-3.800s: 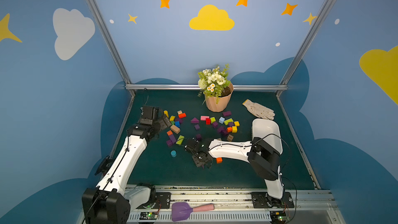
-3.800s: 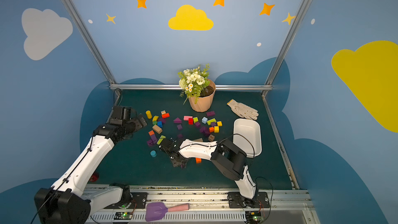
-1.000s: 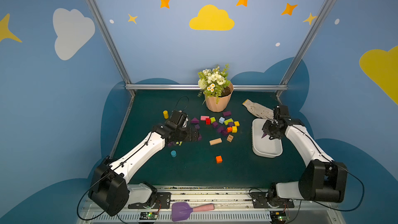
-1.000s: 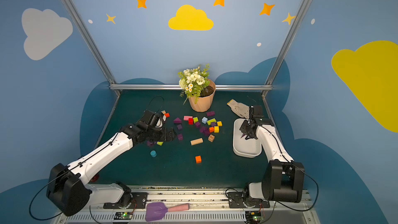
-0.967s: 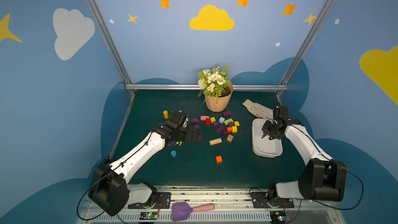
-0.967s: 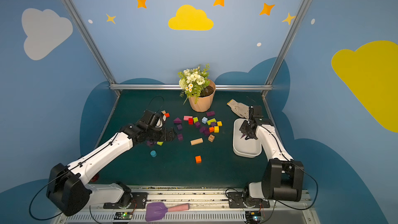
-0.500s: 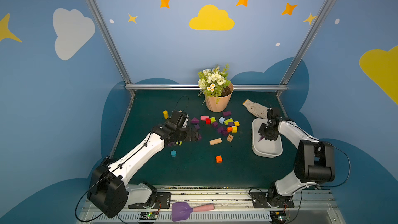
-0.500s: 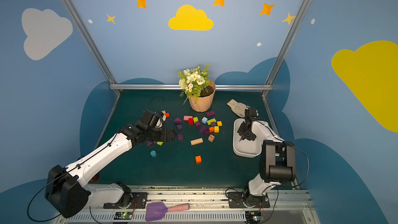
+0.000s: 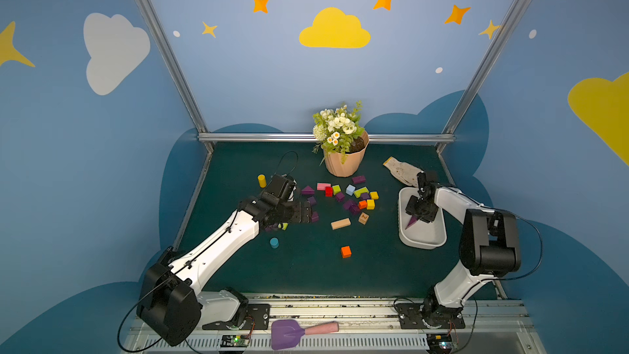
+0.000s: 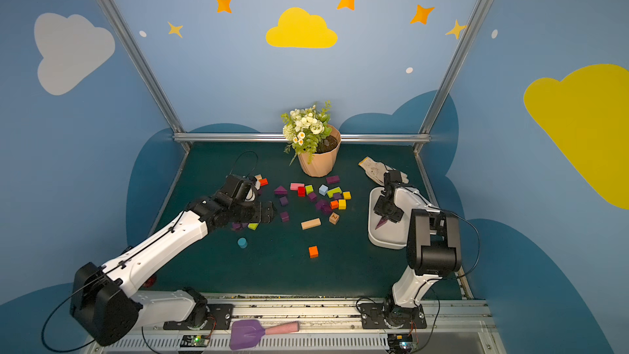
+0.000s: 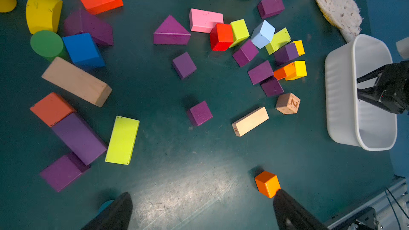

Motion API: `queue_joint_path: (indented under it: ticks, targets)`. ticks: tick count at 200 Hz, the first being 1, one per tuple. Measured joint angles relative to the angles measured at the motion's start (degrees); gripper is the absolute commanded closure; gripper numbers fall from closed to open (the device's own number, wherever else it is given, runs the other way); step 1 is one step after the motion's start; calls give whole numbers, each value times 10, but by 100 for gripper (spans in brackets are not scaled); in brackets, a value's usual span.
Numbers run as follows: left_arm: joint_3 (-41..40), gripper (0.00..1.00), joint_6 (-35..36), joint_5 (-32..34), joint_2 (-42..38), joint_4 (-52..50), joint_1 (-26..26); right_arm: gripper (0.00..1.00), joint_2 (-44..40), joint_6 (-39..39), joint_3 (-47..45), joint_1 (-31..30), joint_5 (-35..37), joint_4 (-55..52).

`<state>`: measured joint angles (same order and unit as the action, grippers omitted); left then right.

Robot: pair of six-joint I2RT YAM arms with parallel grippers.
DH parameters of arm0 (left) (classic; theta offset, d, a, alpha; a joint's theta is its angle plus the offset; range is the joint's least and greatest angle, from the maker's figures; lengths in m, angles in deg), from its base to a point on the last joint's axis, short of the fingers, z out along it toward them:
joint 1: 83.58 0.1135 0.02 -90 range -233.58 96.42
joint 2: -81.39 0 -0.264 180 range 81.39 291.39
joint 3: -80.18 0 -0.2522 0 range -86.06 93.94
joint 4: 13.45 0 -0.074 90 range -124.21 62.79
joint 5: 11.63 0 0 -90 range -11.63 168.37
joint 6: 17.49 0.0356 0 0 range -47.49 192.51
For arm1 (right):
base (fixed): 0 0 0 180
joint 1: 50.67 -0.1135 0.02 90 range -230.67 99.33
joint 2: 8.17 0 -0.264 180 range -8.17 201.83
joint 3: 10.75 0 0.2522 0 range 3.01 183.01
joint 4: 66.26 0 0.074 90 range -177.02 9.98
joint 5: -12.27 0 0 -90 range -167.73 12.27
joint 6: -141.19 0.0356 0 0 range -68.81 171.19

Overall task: Pick purple bricks into the storage bin
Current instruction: Place the building block in the storage box.

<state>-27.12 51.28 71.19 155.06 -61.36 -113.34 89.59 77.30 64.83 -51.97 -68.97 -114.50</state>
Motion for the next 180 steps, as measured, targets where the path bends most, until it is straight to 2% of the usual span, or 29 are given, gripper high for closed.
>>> queue_joint_path:
  ticks: [38,88,135,180]
  targets:
    - [0,0,0,24,0,-5,2,38,-19,-17,32,-32,45,-25]
    - [2,0,-1,57,0,-19,13,34,-66,-33,70,-93,95,-55]
    - [16,0,-15,75,3,-33,46,34,-110,-40,75,-167,103,-61]
    - [16,0,-30,75,5,-35,87,34,-113,-41,76,-255,83,-56]
